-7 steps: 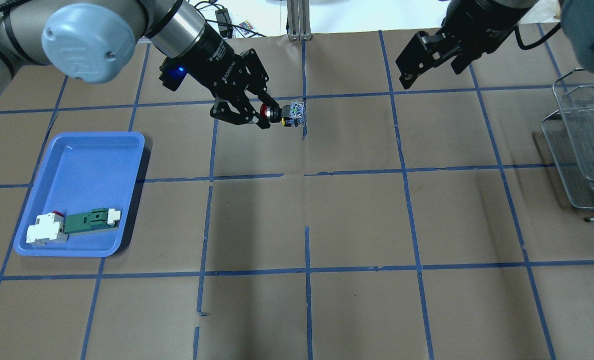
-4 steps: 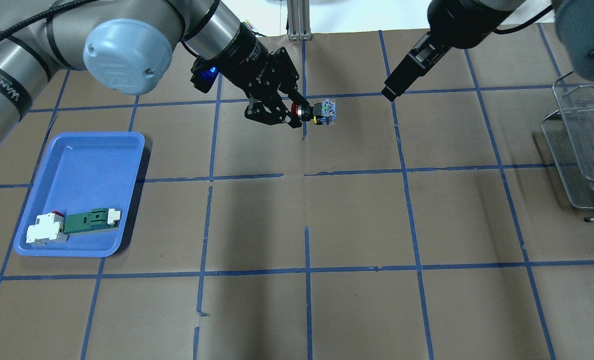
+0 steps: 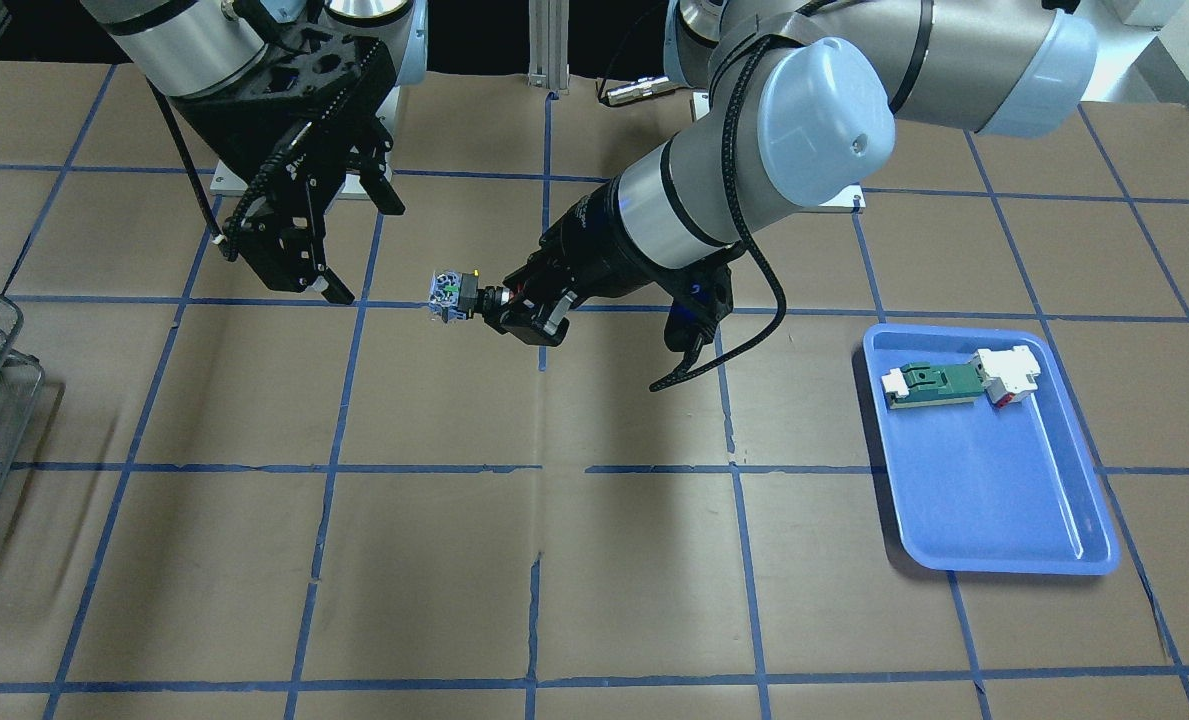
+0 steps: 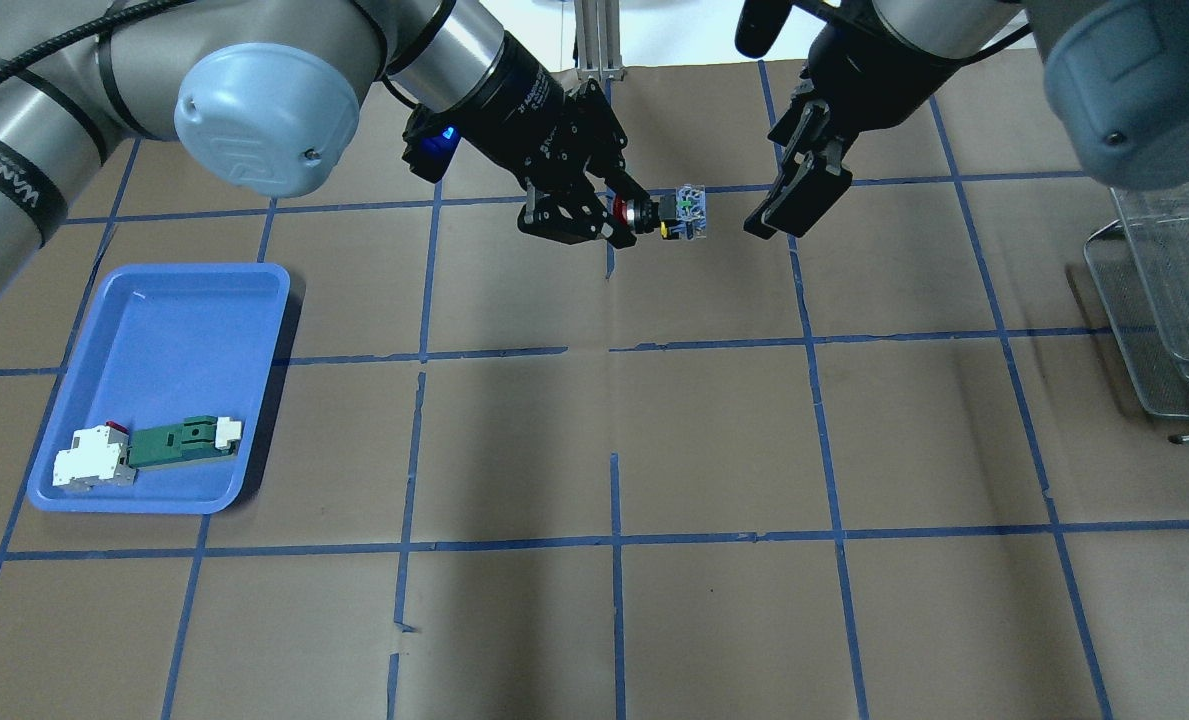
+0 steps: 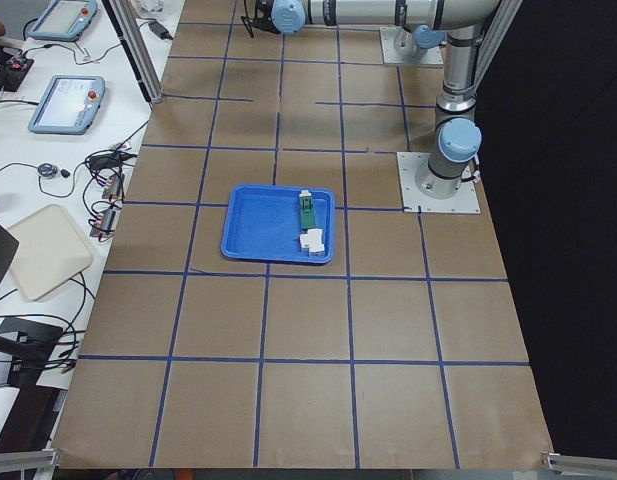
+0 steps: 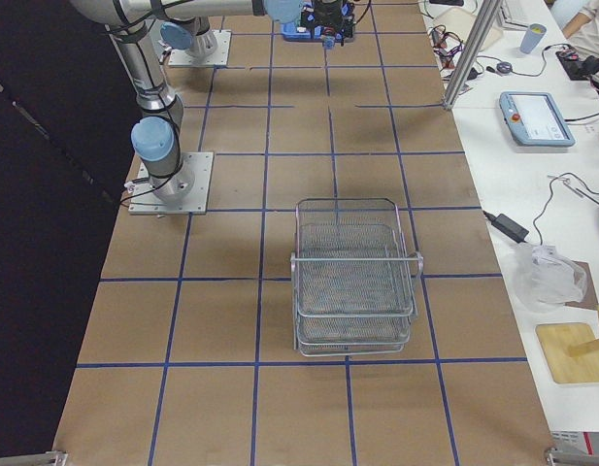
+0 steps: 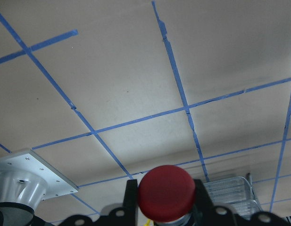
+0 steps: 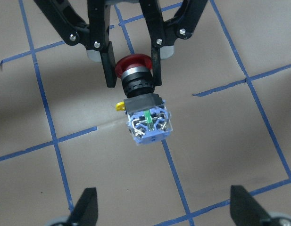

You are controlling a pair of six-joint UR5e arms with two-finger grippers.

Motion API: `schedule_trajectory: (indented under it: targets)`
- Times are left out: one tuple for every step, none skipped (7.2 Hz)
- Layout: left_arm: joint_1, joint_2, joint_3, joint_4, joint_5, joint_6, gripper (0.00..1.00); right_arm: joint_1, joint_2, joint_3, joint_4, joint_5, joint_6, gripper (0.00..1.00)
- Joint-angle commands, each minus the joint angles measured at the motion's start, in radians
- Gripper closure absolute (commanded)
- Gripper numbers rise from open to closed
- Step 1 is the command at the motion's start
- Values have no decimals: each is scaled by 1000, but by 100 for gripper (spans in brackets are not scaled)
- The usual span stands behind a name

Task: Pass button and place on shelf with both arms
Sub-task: 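Bring the right gripper down onto the button's red head while left holds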

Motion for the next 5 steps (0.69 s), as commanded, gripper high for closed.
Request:
schedule_trajectory:
  targets:
    - [-1, 16, 0, 0, -7, -7, 100, 1, 20, 6, -28, 0, -65, 0]
    - [-7, 19, 0, 0, -7, -7, 100, 4, 27, 9, -12, 13, -77, 0]
    - [-12, 20, 0, 0, -7, -9, 100, 10, 35, 6, -12, 15, -77, 0]
    - [-21, 20, 0, 0, -5, -12, 100, 18, 43, -4, -15, 15, -77, 0]
    - [-30, 19, 0, 0, -5, -13, 100, 21, 47, -4, -12, 15, -77, 0]
